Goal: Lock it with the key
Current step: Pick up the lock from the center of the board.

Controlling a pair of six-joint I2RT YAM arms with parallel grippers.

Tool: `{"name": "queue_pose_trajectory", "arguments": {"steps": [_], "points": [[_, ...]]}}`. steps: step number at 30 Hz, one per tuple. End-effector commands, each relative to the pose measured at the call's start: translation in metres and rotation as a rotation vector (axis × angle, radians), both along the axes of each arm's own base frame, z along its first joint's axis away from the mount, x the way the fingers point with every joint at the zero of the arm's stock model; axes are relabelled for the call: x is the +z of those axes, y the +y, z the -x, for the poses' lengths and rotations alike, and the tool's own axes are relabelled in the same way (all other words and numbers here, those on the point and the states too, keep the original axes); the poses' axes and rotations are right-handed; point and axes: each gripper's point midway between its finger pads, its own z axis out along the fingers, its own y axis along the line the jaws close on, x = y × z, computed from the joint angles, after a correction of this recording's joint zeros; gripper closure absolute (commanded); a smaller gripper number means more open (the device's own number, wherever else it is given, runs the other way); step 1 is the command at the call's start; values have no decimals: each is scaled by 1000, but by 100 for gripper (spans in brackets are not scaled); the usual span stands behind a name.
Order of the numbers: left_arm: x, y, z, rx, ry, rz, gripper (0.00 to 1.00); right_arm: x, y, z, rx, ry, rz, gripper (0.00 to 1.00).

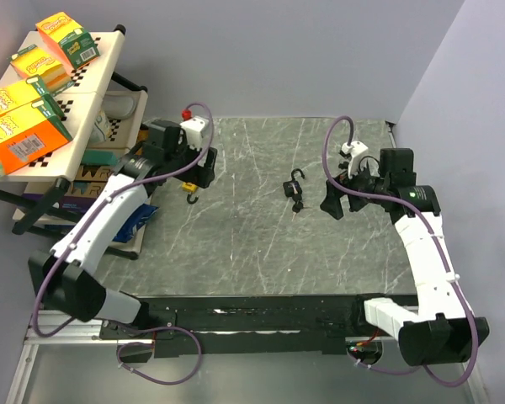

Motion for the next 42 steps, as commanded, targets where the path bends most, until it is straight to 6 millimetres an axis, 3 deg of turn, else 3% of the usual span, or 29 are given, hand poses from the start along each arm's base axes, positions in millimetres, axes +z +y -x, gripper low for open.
{"name": "queue_pose_trajectory", "arguments": {"steps": [1,6,12,16,23,33,42], "points": [[-17,-2,-16,-46,21,-95,4,19,7,-6,57,-52,-16,1],[-25,-5,-36,-32,25,-116,4,16,7,-17,39,-28,-23,1],[-86,8,-68,94,196,-212,2,15,11,-25,56,-7,-41,1],[-110,25,-82,136,255,-205,1,16,12,-30,54,3,-54,1],[-149,53,-99,168,331,-219,12,14,13,-38,35,24,-68,1],[-187,73,-109,192,373,-257,22,13,13,-45,26,41,-68,1],[-201,73,-116,180,366,-265,27,12,14,-53,30,59,-78,1]]}}
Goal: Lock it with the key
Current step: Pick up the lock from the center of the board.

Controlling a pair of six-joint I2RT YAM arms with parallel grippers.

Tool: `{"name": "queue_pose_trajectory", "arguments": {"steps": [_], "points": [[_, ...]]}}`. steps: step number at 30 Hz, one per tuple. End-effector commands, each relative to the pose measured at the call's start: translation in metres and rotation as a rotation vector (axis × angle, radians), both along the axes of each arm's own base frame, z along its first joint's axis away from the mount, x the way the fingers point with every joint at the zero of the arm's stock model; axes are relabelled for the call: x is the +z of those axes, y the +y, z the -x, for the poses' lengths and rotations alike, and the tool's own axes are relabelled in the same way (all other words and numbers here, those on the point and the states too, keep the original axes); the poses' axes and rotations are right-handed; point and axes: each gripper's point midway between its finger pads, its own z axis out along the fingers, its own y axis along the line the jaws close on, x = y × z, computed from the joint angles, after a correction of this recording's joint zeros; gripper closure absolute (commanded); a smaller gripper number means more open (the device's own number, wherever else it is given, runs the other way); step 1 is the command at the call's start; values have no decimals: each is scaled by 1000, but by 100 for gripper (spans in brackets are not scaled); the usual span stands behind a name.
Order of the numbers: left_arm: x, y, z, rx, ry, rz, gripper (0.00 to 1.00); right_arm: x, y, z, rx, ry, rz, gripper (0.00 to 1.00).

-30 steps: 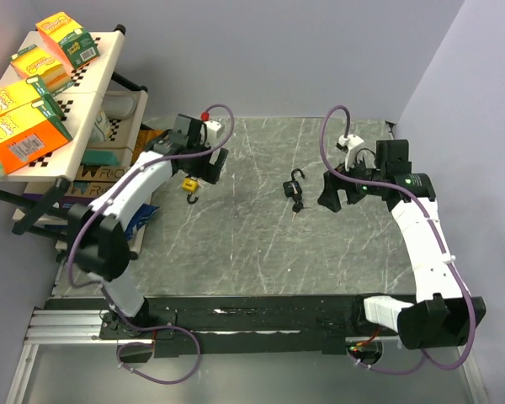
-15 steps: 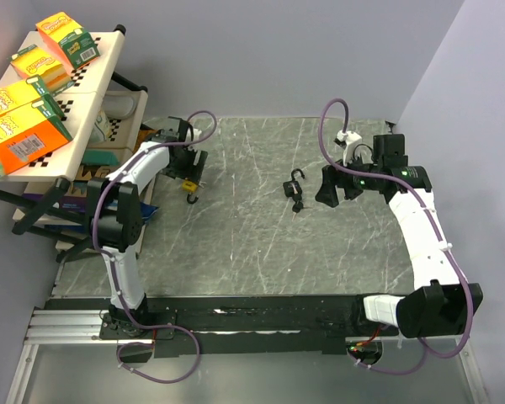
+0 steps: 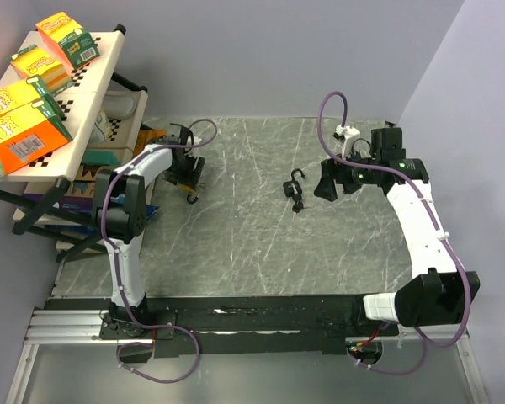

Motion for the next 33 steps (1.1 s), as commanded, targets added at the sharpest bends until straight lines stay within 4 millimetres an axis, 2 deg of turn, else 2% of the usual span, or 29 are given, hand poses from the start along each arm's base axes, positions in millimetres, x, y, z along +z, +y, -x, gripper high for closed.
{"name": "queue_pose_trajectory", "arguments": {"steps": [1,9,14,17,25,28,30,33], "points": [[7,-2,-18,-17,-73,-1,27,18,3,-12,12,-55,-18,1],[-9,-3,-20,-12,-69,2,34,18,2,-16,12,-57,-8,1],[-13,-3,-16,-5,-52,4,41,22,-1,-25,-17,-132,-7,1],[-15,-2,-10,-9,-44,2,41,31,2,-26,-12,-201,-29,1],[-24,0,-3,-13,-38,-6,39,30,5,-25,7,-210,-43,1],[-21,-1,-5,-26,-54,-1,46,32,6,-26,9,-220,-47,1],[-17,-3,-8,-37,-65,4,55,36,6,-26,12,-249,-48,1],[-1,-11,-12,-71,-90,21,67,41,10,-21,44,-290,-56,1]]}}
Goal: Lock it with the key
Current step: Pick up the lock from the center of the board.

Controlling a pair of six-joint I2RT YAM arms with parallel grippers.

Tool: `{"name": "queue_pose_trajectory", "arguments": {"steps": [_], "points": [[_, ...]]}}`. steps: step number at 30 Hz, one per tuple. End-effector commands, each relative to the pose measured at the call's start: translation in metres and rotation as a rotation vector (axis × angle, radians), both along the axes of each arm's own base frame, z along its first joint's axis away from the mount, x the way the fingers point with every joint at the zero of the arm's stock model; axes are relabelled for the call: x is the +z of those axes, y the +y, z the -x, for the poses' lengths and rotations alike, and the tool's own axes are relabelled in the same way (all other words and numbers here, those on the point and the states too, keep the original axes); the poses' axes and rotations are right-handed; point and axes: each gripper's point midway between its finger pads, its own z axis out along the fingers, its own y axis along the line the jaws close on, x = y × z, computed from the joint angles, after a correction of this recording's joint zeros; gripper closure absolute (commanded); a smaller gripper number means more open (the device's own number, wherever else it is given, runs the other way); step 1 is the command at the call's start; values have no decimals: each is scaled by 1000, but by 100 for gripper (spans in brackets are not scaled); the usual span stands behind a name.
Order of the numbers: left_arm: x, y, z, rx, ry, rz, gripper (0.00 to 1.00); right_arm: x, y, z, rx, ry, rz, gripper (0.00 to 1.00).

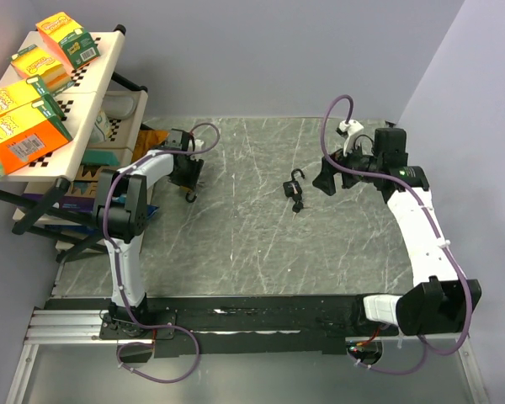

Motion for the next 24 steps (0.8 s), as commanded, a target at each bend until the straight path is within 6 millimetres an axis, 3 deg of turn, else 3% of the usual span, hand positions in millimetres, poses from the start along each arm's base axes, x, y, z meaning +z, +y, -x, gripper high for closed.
{"name": "queue_pose_trajectory", "arguments": {"steps": [1,3,4,7,8,11,17,21,22,24], "points": [[29,-14,-2,-70,-49,26,70,29,7,2,58,-154,-22,1],[48,-31,4,-142,-59,51,74,30,8,6,73,-173,-19,1],[56,-50,11,-207,-45,120,78,33,9,9,90,-191,-14,1],[85,-87,41,-346,6,223,79,36,13,18,133,-228,-3,1],[94,-108,62,-425,53,282,79,36,16,22,153,-240,-8,1],[119,-138,88,-532,68,329,83,45,23,31,208,-341,-2,1],[164,-171,153,-728,234,530,86,47,54,72,467,-485,-11,1],[176,-177,194,-835,350,611,85,47,86,97,598,-630,19,1],[178,-180,201,-878,357,624,85,37,91,102,624,-641,32,1],[180,-184,211,-900,392,660,86,37,101,108,675,-724,67,1]]}}
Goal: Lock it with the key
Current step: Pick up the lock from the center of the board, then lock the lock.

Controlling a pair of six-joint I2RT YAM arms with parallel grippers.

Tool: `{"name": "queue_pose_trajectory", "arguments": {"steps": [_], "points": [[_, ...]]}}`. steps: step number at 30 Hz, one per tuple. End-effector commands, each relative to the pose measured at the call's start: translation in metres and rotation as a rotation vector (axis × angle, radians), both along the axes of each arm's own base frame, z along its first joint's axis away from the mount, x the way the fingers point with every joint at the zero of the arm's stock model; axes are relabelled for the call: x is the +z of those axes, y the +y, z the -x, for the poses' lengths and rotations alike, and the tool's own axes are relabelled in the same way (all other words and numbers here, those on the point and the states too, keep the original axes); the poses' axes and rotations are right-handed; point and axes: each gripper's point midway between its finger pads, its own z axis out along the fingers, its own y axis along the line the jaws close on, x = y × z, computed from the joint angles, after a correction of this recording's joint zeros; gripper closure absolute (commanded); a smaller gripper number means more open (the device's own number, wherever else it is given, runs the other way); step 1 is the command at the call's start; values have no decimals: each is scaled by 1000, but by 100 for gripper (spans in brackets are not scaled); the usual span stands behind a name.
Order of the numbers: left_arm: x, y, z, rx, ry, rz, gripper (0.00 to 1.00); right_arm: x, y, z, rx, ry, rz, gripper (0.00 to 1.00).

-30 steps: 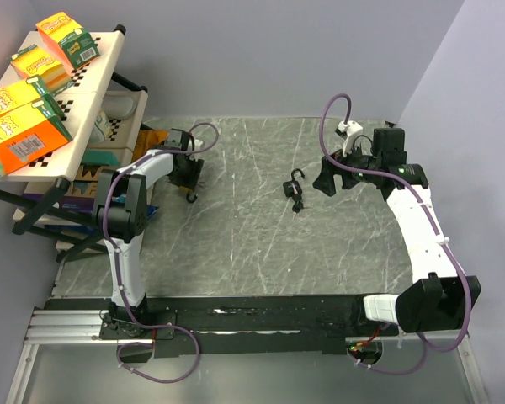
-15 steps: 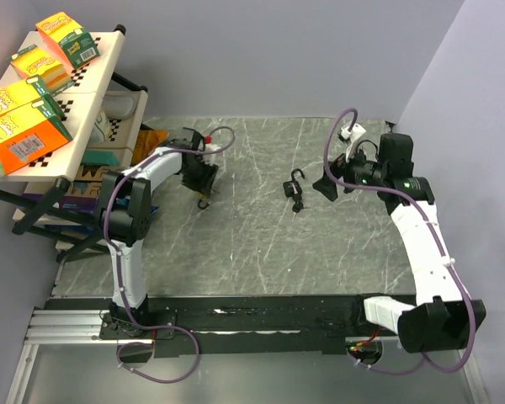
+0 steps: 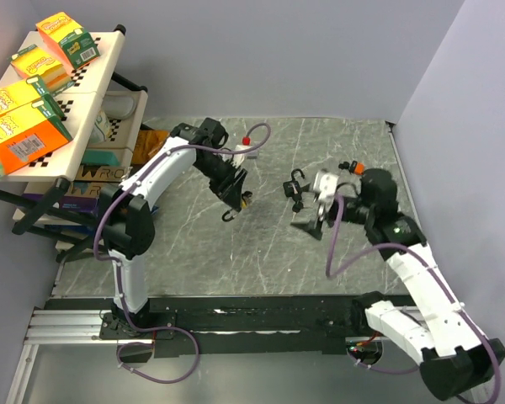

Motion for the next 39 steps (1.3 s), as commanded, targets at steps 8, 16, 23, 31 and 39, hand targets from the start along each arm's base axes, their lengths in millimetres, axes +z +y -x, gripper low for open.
{"name": "queue_pose_trajectory", "arguments": {"steps": [8,16,23,31,39], "points": [[46,-27,83,-231,134,189,86,-13,71,33,318,-446,92,20],[45,-35,121,-344,124,192,86,-27,87,38,415,-559,110,37],[48,-37,128,-380,97,195,85,-42,93,60,533,-561,108,39],[47,-43,133,-410,91,194,84,-60,103,59,574,-550,139,37],[50,-45,131,-418,69,199,84,-77,107,53,599,-560,177,43]]}}
